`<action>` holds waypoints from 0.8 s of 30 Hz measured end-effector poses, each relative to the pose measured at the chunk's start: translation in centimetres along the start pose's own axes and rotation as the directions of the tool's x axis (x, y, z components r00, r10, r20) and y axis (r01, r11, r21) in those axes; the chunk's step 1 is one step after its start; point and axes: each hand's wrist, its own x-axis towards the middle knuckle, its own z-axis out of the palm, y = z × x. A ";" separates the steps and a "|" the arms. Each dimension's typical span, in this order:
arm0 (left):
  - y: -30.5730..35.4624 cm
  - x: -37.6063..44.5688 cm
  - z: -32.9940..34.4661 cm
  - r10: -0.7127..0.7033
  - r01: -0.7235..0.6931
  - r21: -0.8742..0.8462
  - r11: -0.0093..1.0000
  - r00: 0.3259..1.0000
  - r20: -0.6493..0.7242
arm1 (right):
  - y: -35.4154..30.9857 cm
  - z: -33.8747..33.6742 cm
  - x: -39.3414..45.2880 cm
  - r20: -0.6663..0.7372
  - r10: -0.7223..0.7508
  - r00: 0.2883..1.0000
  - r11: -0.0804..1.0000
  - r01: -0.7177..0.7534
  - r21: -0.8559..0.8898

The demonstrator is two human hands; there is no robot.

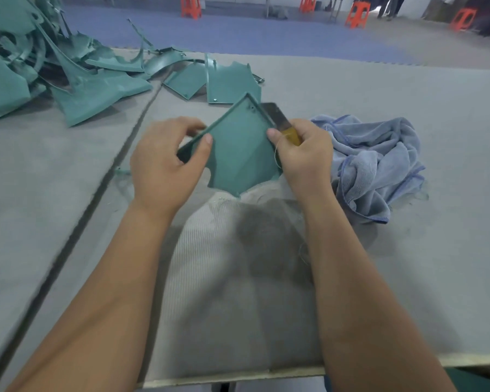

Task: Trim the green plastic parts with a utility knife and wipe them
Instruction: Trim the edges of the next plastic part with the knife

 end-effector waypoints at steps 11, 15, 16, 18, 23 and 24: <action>0.6 -0.4 1.9 -0.475 0.493 -0.344 0.800 0.869 0.140 | 0.4 0.4 0.6 -0.107 0.531 0.841 0.713 -0.375 0.593; 0.2 -0.8 3.2 -0.543 0.737 -0.307 0.602 0.660 0.520 | 0.5 1.6 0.1 0.228 0.647 0.728 0.513 -0.636 0.576; 0.2 -0.8 3.2 -0.522 0.726 -0.303 0.618 0.667 0.532 | 0.6 1.9 -0.1 0.250 0.628 0.737 0.568 -0.654 0.499; 0.3 -1.0 3.3 -0.499 0.706 -0.336 0.623 0.690 0.524 | 0.7 2.3 -0.4 0.262 0.588 0.765 0.654 -0.640 0.403; 0.4 -0.7 3.2 -0.531 0.722 -0.368 0.586 0.685 0.498 | 0.3 2.9 -0.9 0.373 0.454 0.809 0.717 -0.580 0.387; 0.4 -0.6 3.1 -0.543 0.722 -0.398 0.566 0.690 0.479 | 0.2 3.0 -0.9 0.366 0.447 0.816 0.734 -0.569 0.372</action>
